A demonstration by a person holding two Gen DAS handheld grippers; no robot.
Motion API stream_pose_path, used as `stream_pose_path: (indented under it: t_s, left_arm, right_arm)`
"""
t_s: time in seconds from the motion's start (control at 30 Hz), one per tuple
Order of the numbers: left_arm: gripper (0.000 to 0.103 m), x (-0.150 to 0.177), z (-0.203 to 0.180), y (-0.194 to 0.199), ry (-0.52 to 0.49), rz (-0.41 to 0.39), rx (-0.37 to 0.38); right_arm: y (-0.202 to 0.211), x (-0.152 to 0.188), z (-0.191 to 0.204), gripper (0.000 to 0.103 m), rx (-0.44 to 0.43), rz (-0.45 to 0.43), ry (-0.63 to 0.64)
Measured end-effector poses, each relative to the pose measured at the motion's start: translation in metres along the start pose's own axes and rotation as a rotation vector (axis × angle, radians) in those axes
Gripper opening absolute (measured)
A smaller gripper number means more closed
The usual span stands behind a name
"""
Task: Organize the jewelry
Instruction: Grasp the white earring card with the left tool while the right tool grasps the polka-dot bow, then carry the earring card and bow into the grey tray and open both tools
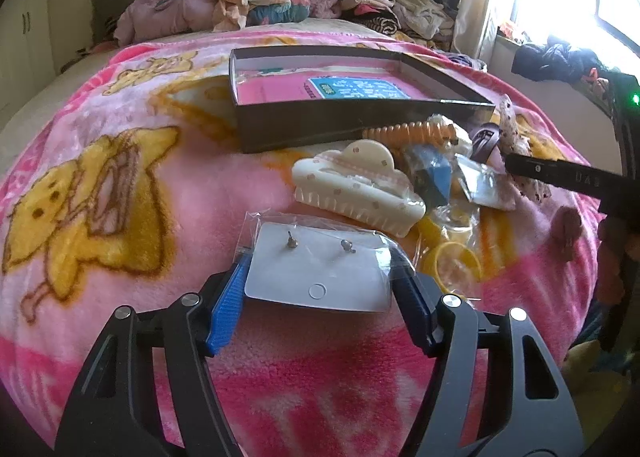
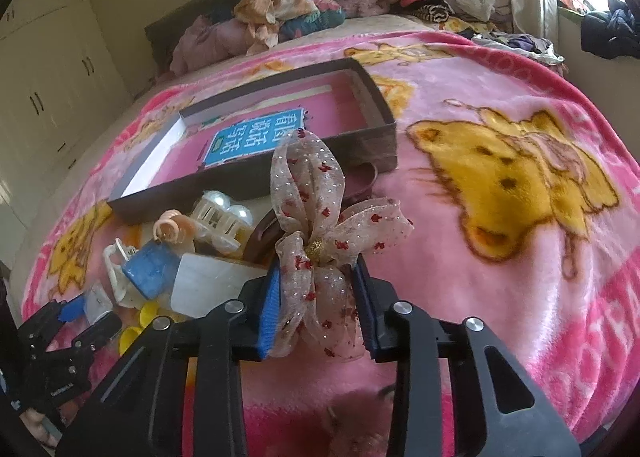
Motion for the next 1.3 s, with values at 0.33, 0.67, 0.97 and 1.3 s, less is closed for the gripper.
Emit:
stream_pose_path:
  t_s: [0.33,0.67,0.97,1.3]
  left_arm:
    - [0.058,-0.028,-0.002,0.018,0.013,-0.051,0.030]
    - [0.058,-0.063,-0.013,0.013,0.019,-0.101,0.039]
    - [0.058,-0.101,-0.020,0.000,0.042,-0.151,0.033]
    - [0.058,-0.131,-0.020,-0.023,0.047,-0.173,0.019]
  right_arm:
    - [0.029,-0.007,-0.001,0.030,-0.026,-0.070,-0.009]
    - [0.049,-0.019,-0.012,0.030,-0.019,-0.124,-0.017]
    - [0.047,-0.030,-0.017,0.030,-0.005,-0.124,-0.001]
    - [0.033,-0.049,-0.014,0.031,0.012,-0.116,0.048]
Point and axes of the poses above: each gripper's, at about its wrist camera, not at the fingertips, and y roughly against the way its jaws point, z to its left, x to its underside, the point moved 5 cm from there along -y, roughly the way its jaws point, and after that the axes turned 13 degrees about -x, right-handed, at the moved point
